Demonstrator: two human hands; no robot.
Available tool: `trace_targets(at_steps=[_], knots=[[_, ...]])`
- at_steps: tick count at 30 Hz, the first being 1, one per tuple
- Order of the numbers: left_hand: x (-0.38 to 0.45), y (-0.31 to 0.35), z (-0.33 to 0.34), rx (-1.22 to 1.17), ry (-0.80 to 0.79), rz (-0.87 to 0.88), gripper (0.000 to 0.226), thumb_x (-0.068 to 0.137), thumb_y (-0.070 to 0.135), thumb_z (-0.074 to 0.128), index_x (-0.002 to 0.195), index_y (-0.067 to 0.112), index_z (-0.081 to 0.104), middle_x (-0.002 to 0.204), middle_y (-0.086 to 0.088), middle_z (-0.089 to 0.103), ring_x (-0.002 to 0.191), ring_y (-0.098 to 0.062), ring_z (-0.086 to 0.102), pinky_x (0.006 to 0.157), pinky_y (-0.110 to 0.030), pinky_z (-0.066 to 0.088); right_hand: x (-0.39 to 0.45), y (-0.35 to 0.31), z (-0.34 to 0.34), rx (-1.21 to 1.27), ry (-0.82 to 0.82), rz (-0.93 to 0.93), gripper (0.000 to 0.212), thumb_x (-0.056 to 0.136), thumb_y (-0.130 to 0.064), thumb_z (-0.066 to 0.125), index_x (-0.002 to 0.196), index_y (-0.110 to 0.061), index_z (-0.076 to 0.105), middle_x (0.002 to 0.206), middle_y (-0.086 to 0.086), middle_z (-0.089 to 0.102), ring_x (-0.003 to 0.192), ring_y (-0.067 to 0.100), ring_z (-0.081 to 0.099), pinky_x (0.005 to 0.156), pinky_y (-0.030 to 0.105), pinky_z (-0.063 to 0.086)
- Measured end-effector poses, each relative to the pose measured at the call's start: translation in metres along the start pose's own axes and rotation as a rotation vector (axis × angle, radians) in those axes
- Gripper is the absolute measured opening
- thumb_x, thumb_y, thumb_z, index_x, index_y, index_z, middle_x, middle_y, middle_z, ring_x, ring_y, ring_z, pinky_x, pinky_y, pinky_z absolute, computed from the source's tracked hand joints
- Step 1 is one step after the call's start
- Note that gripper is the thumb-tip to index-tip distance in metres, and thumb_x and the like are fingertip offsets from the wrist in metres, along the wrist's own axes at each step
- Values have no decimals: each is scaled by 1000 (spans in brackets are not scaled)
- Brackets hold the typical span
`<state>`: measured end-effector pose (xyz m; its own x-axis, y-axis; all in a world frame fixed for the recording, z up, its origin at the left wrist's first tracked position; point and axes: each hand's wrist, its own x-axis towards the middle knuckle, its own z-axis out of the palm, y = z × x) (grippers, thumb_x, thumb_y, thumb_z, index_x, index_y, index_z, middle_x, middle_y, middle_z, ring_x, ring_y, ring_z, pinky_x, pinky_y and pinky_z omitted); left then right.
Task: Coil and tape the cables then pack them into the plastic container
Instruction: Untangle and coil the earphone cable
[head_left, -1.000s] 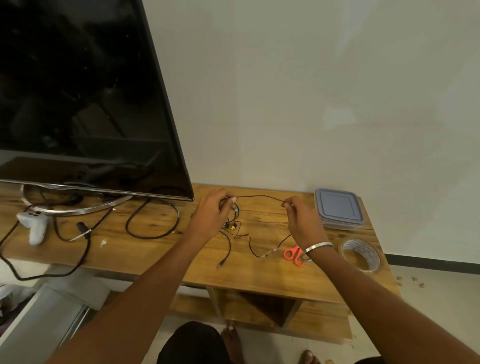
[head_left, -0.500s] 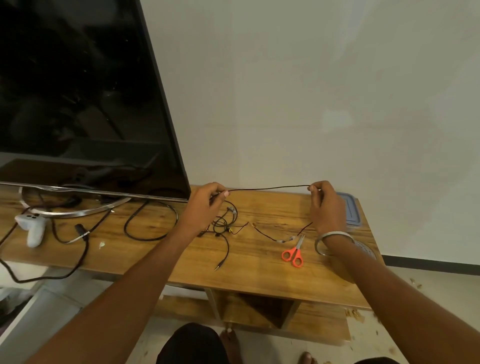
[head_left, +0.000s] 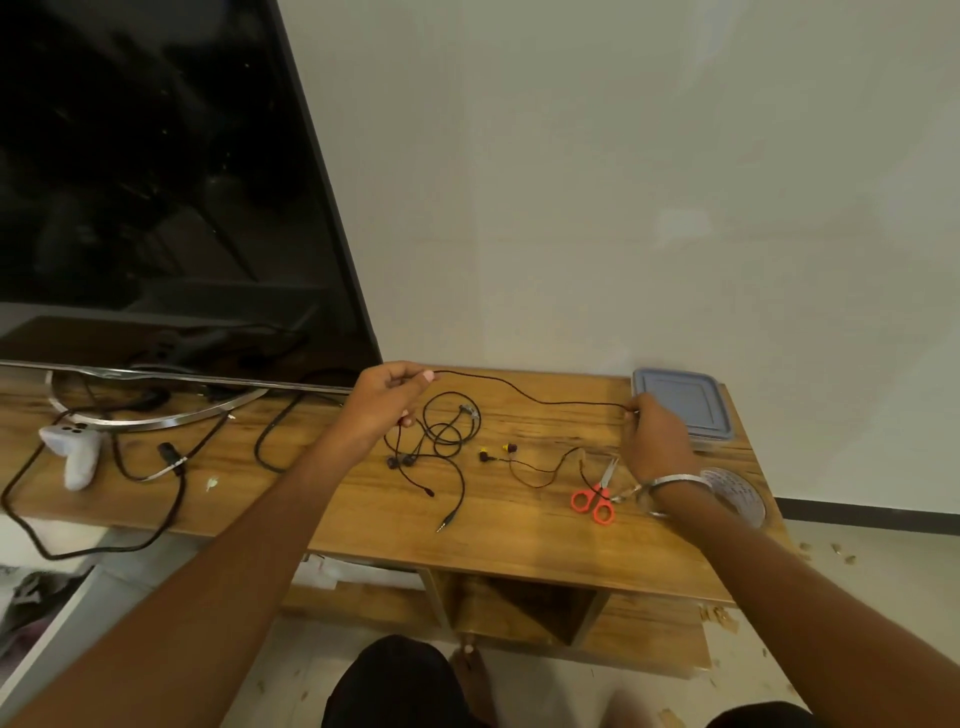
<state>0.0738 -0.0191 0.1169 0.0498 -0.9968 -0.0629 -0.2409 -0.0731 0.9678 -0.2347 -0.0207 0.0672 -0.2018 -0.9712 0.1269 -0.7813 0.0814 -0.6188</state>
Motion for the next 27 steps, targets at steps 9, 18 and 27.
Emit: trace_targets(at_steps=[9,18,27], knots=[[-3,-1,15,2,25,-71,15,99,20,53,105,21,66,62,3,54,56,-10,54,73,-39,56,-11,-24,19,-178,-45,-171,32,90,-9,47,121,-11,52,123,11,53,110,31,54,92,43,44],[-14,10,48,228,-129,59,20,96,25,59,109,13,68,88,2,66,68,-2,56,59,-17,43,-37,-67,38,-45,-87,-541,60,87,-21,60,141,-14,34,142,6,36,133,23,33,112,39,31],[-18,1,40,346,-197,110,14,95,35,59,94,28,72,94,-10,73,74,-17,64,68,-33,51,-21,-59,27,-65,20,-471,29,93,-3,46,115,-15,61,107,8,67,89,29,63,77,38,52]])
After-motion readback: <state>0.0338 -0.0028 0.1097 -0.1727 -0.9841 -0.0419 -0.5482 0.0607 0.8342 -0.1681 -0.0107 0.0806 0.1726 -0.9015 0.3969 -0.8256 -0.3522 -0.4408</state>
